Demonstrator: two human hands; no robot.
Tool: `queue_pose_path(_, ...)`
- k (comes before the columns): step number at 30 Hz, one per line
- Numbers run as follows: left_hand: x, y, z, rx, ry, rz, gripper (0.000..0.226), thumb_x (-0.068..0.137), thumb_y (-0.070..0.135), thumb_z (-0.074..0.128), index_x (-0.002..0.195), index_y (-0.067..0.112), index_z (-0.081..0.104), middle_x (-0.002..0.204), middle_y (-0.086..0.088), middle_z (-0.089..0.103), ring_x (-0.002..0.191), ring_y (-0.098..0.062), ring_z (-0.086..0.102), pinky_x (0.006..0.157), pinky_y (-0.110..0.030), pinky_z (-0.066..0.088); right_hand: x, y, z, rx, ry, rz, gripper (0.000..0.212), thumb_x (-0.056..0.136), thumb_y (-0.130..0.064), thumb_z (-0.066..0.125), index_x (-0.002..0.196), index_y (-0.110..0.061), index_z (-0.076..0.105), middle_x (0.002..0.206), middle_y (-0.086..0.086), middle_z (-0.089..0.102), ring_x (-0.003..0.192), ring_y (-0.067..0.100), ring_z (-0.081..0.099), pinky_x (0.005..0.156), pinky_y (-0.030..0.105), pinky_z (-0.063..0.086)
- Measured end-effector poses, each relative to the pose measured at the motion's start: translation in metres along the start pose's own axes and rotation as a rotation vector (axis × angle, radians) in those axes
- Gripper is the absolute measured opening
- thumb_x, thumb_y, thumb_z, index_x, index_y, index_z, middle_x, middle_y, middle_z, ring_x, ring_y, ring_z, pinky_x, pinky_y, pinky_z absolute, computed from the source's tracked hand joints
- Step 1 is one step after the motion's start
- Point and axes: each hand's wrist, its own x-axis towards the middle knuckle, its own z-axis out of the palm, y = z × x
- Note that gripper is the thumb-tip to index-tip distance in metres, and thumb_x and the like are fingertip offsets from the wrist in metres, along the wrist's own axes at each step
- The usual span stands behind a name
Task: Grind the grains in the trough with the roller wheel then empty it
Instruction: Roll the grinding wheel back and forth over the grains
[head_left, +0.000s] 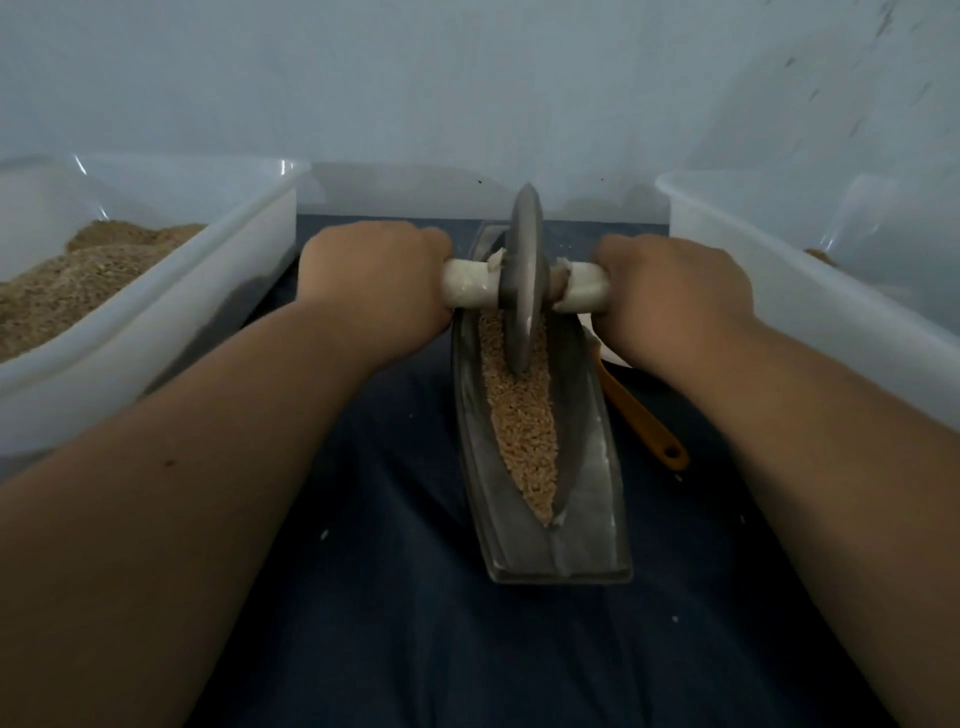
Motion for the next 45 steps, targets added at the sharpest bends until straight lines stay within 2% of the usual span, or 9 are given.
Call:
queue_pose_path(5,-0.006,-0.006,-0.013,0.016,-0.146,0.06,0.03,0.074,0.048,0.06,0.067,0.03,0.038,0.065,0.01,0.045,0.055,-0.012,0.039,0.056,-0.029,0.036,-0.003,0.004,-0.016,0.047,-0.197,-0.057,0.02,0.075,-0.032,0.063,0.072,-0.029,0.043,0.067,-0.006,0.051,0.057,0.012,0.045,0.048,0.024,0.03)
queue_pose_path(10,-0.017,-0.018,-0.042,-0.213,-0.603,0.195,0.023,0.065,0.046,0.067,0.071,0.025,0.062,0.053,0.01,0.065,0.049,-0.005,0.06,0.056,-0.028,0.051,-0.019,0.004,-0.068,0.153,-0.557,-0.185,0.02,0.068,-0.034,0.069,0.068,-0.036,0.049,0.063,-0.009,0.058,0.056,0.005,0.055,0.045,0.02,0.038)
queue_pose_path(13,-0.024,-0.018,-0.051,-0.263,-0.741,0.228,0.02,0.068,0.046,0.069,0.073,0.027,0.063,0.052,0.014,0.065,0.049,0.0,0.061,0.054,-0.024,0.048,-0.033,0.005,-0.086,0.153,-0.607,-0.223,0.017,0.064,-0.038,0.068,0.069,-0.031,0.053,0.073,-0.028,0.057,0.058,0.001,0.056,0.045,0.016,0.039)
queue_pose_path(18,-0.021,-0.016,-0.039,-0.181,-0.491,0.203,0.03,0.057,0.055,0.057,0.074,0.031,0.06,0.057,0.008,0.063,0.052,-0.006,0.058,0.055,-0.029,0.05,-0.026,0.002,-0.066,0.174,-0.566,-0.123,0.018,0.071,-0.03,0.069,0.07,-0.034,0.051,0.065,-0.009,0.057,0.06,0.005,0.054,0.051,0.026,0.043)
queue_pose_path(22,-0.011,-0.006,-0.014,-0.015,-0.15,0.074,0.022,0.071,0.053,0.057,0.078,0.034,0.048,0.063,0.012,0.043,0.058,-0.013,0.043,0.057,-0.03,0.038,-0.009,0.0,-0.021,0.03,-0.127,-0.038,0.017,0.076,-0.026,0.062,0.076,-0.03,0.045,0.066,-0.008,0.047,0.056,0.014,0.043,0.049,0.025,0.026)
queue_pose_path(26,-0.001,-0.002,-0.002,-0.024,-0.077,-0.038,0.015,0.08,0.042,0.057,0.089,0.03,0.053,0.066,0.009,0.044,0.062,-0.019,0.047,0.058,-0.031,0.042,0.004,-0.002,0.003,-0.081,0.133,-0.032,0.015,0.069,-0.016,0.064,0.08,-0.022,0.055,0.069,0.002,0.052,0.062,0.03,0.051,0.058,0.032,0.025)
queue_pose_path(31,-0.006,-0.004,-0.011,0.011,-0.152,0.019,0.022,0.076,0.048,0.058,0.075,0.032,0.043,0.066,0.01,0.045,0.058,-0.014,0.042,0.057,-0.031,0.04,-0.001,0.003,-0.006,0.017,-0.062,-0.038,0.02,0.075,-0.028,0.061,0.073,-0.027,0.042,0.063,-0.007,0.044,0.054,0.015,0.041,0.049,0.026,0.026)
queue_pose_path(39,-0.024,-0.015,-0.049,-0.263,-0.685,0.181,0.023,0.07,0.045,0.069,0.074,0.024,0.064,0.054,0.011,0.066,0.05,-0.002,0.06,0.058,-0.026,0.049,-0.029,0.006,-0.069,0.198,-0.528,-0.17,0.014,0.064,-0.039,0.066,0.069,-0.038,0.052,0.059,-0.009,0.056,0.054,0.003,0.054,0.05,0.028,0.044)
queue_pose_path(45,-0.017,-0.014,-0.029,-0.162,-0.38,0.14,0.027,0.068,0.051,0.064,0.085,0.031,0.062,0.072,0.009,0.061,0.066,-0.009,0.057,0.065,-0.034,0.052,-0.022,0.001,-0.042,0.089,-0.282,-0.111,0.019,0.071,-0.037,0.063,0.068,-0.032,0.044,0.061,-0.01,0.052,0.055,0.009,0.049,0.05,0.027,0.041)
